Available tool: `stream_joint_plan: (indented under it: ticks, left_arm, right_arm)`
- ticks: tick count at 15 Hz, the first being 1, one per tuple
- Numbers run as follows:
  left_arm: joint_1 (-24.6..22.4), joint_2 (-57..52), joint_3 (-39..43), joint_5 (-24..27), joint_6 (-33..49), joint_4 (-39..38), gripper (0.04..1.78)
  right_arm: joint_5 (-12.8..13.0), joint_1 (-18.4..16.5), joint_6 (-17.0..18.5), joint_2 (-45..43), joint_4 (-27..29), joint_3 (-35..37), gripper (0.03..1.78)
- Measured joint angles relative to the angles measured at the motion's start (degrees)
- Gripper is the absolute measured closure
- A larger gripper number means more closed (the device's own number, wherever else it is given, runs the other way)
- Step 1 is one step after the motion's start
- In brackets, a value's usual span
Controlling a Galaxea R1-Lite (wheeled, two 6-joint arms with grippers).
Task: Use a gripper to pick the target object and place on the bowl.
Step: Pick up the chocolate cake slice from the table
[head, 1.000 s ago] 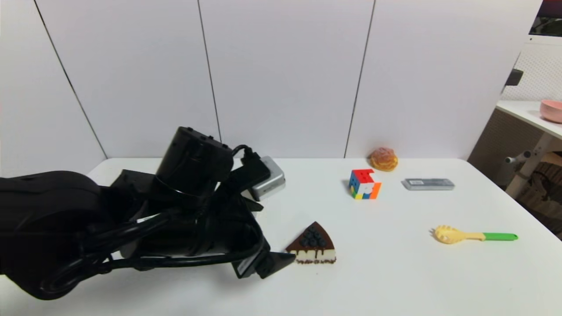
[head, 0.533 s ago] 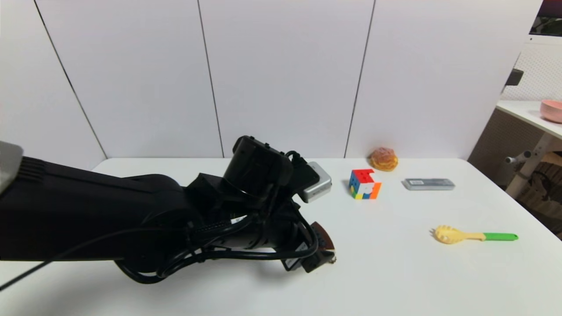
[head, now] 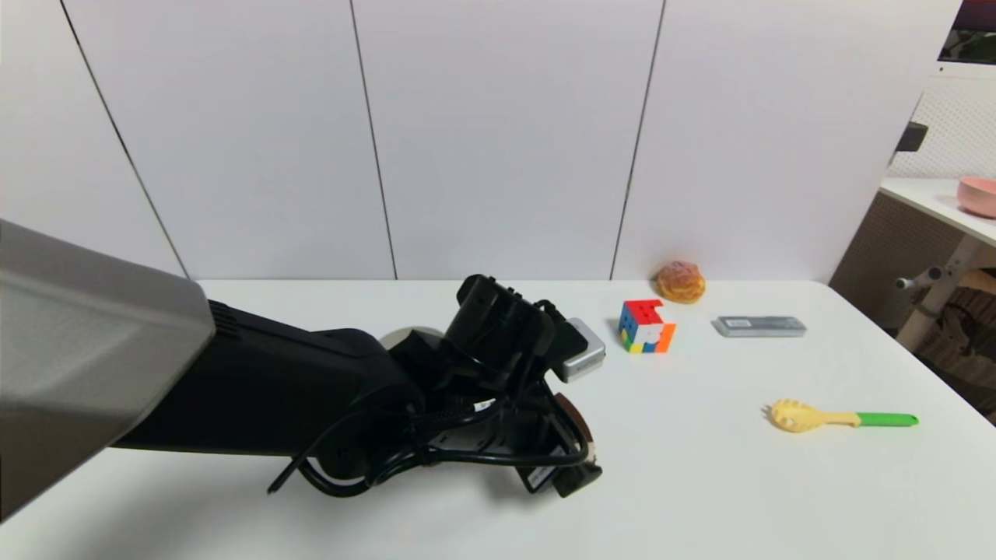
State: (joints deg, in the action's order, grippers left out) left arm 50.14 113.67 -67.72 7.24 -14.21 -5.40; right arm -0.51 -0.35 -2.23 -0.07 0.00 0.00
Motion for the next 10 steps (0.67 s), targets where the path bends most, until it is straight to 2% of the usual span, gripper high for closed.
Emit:
stream_joint_plan:
  ticks: [10]
  left_arm:
    - [-2.0, 4.8, -1.7, 0.0, 4.4, -3.0, 0.11]
  right_arm:
    - [0.0, 0.0, 0.0, 0.0, 0.0, 0.0, 0.10]
